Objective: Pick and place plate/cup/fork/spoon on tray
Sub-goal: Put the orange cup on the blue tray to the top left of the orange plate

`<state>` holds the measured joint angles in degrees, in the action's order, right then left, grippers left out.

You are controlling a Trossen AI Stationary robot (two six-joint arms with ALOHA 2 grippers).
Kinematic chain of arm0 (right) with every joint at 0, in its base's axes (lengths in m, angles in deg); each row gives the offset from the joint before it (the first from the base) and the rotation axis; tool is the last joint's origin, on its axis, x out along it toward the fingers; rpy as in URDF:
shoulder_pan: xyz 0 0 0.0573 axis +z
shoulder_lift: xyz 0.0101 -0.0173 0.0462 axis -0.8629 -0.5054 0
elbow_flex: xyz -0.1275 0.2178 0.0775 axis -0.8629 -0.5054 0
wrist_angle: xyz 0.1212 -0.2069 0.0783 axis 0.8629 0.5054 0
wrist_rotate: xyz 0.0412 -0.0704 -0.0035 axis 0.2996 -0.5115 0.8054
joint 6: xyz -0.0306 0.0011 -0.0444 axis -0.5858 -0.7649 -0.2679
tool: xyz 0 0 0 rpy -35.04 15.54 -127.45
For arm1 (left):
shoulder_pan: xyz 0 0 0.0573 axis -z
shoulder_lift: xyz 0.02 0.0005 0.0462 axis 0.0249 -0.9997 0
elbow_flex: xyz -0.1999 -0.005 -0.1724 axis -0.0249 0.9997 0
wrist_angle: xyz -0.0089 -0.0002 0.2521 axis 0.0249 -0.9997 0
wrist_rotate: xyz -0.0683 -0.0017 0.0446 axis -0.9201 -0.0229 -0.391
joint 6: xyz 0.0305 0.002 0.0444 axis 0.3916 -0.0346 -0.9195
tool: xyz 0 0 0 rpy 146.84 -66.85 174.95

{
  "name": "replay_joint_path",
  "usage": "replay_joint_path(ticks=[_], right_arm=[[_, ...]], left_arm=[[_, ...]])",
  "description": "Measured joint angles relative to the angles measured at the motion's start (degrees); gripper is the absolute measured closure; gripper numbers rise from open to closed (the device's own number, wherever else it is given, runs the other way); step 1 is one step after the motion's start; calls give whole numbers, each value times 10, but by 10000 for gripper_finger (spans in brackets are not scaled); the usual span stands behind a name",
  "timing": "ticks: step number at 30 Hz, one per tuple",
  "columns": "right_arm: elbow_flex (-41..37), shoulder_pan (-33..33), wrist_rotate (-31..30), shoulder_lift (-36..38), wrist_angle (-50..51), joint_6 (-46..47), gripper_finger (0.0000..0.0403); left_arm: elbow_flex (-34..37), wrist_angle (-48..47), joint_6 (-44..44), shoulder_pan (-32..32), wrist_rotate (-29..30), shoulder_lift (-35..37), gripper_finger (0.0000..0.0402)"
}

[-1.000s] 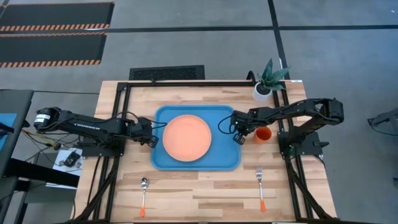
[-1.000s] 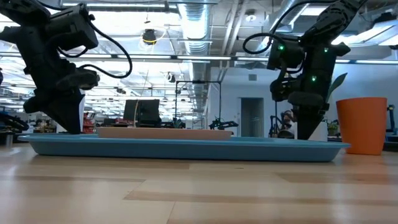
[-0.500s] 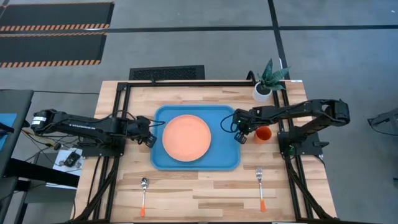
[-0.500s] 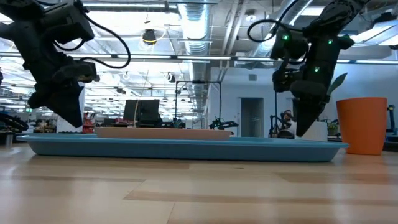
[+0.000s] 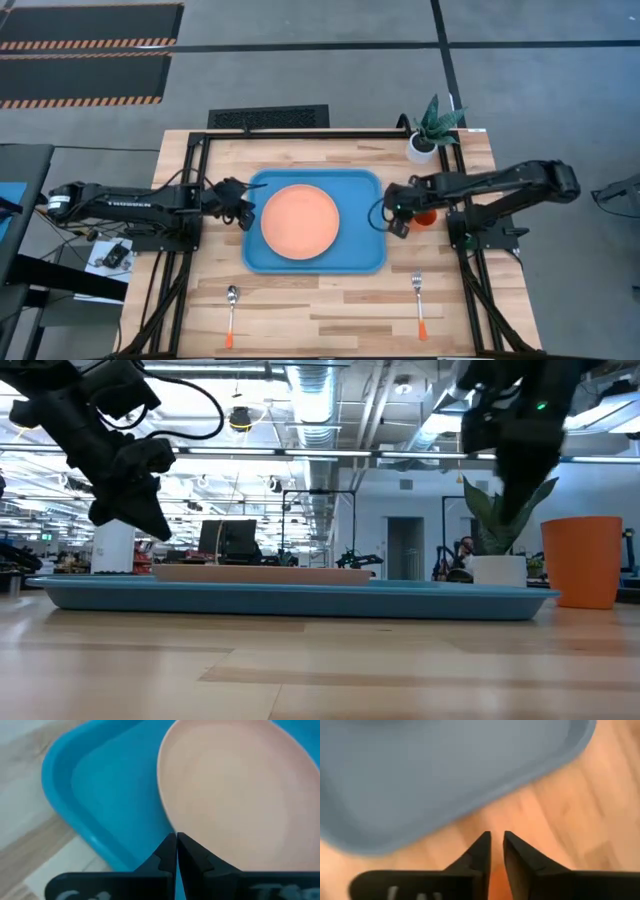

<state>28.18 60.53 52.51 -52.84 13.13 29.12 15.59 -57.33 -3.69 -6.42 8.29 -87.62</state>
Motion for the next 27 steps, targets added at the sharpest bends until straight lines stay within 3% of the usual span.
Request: replay_joint_path(ticks=[7,13,21,27], right_arm=[[8,84,-3,-2,151,141,247],[8,117,-18,7,177,193,209],[33,122,-17,11,267,237,205],[1,121,-11,11,261,253,223]], left_arm=[[0,6,-19,-12,-1,0,401],[0,6,-29,-13,-1,0,401],[0,6,-29,-13,0,0,401],[0,6,-37,-13,0,0,401]])
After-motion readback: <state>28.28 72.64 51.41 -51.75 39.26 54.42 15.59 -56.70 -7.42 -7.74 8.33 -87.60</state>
